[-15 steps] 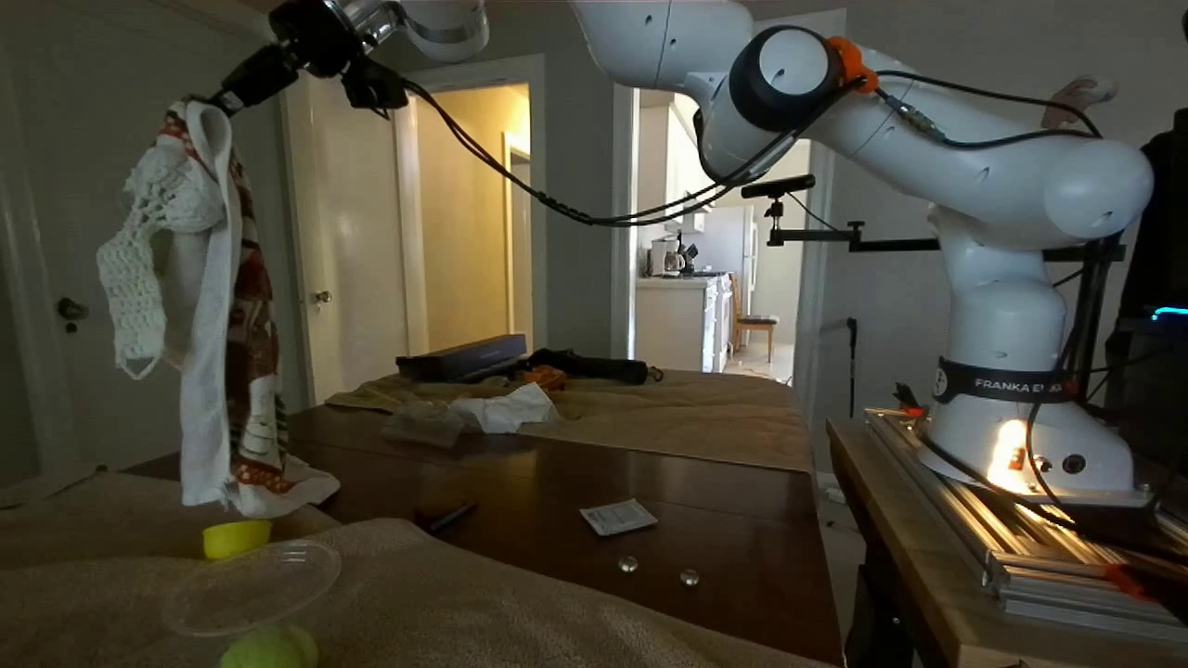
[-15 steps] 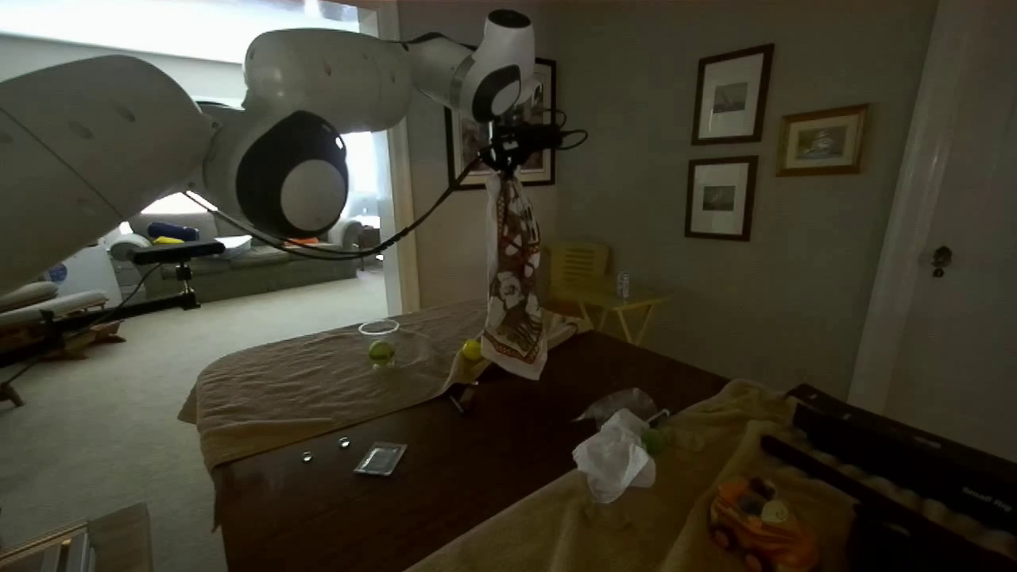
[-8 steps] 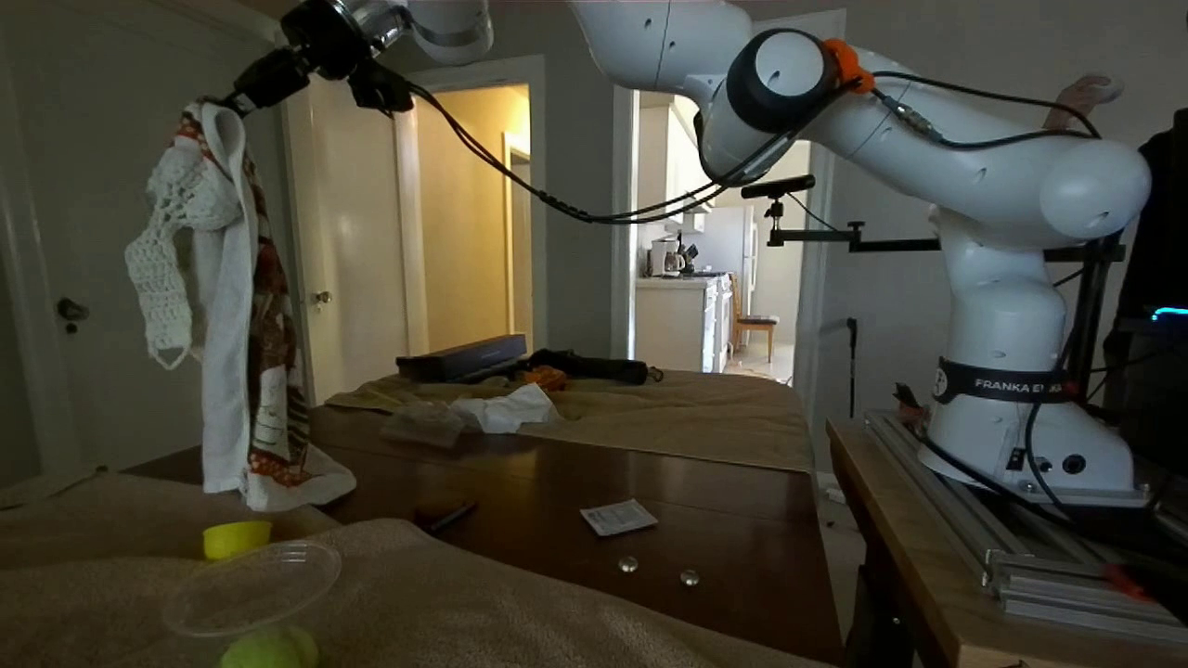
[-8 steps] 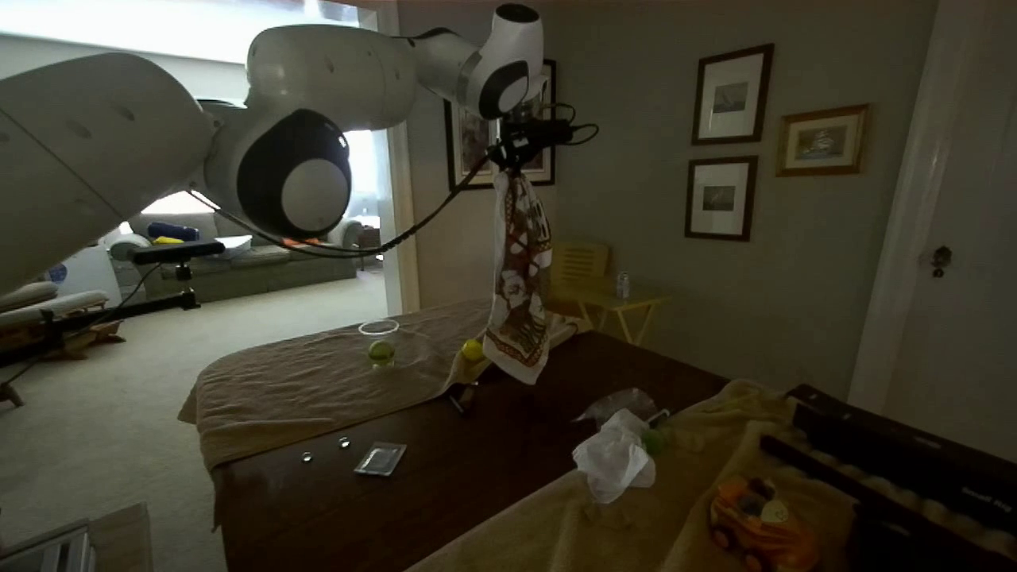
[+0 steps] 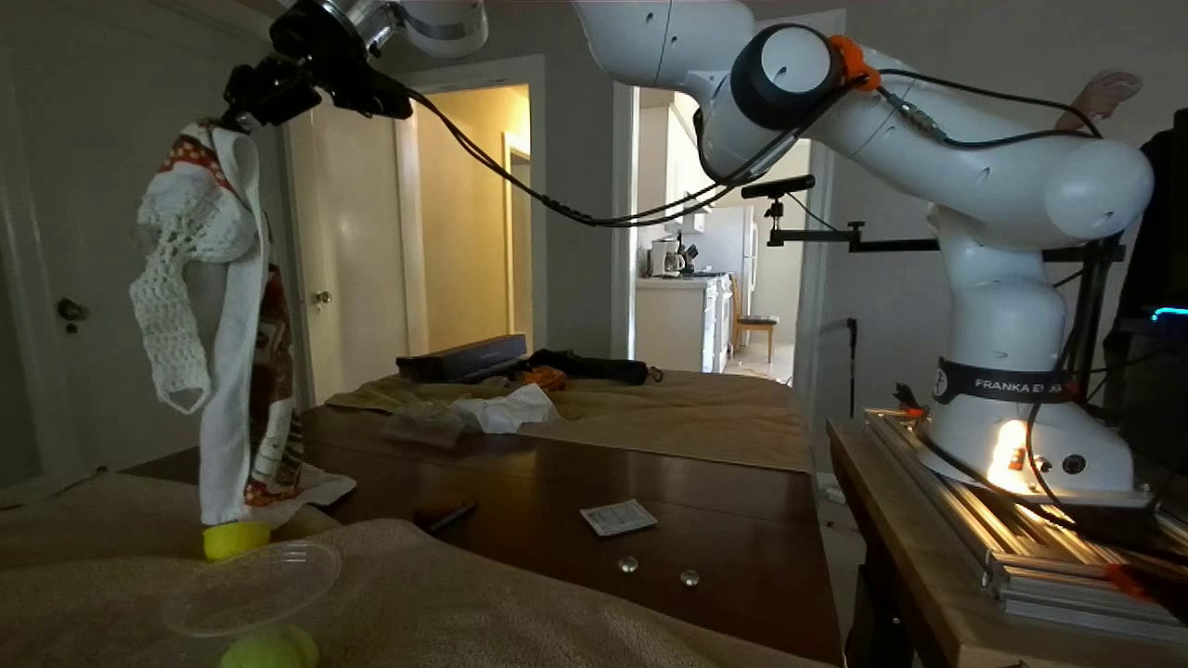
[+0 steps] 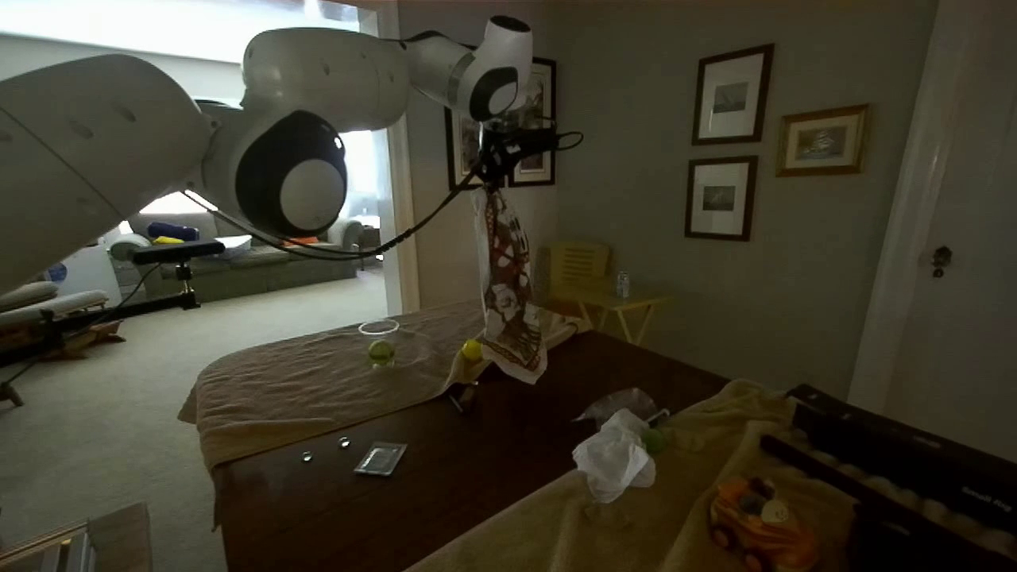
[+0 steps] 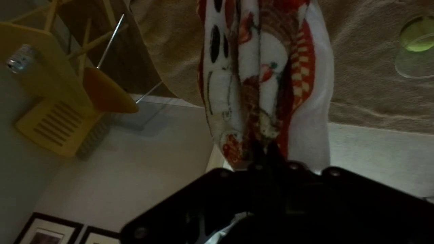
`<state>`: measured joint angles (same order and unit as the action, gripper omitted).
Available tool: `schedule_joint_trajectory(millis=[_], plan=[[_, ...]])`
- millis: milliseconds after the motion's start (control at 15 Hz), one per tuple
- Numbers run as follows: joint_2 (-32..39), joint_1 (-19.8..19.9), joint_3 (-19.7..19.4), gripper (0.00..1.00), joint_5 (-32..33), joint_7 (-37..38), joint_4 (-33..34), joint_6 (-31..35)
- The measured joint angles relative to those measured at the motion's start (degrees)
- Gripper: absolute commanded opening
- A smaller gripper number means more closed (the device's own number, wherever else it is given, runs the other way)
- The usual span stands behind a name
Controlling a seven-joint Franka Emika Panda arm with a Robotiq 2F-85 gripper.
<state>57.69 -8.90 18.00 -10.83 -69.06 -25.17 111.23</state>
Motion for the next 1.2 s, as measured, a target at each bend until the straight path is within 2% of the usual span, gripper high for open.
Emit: schedule_joint_trajectory(millis=[733,800,1200], plan=[[0.0,-1.23,0.08,0.01,-0.1,-2.18,0.01,-1.2],[0.0,-1.46,0.08,0.05,-0.1,-2.19,0.01,-1.2],[0.04,-1.78,-0.26,0.01,-0.18,-0.77,-0.06,-1.19]])
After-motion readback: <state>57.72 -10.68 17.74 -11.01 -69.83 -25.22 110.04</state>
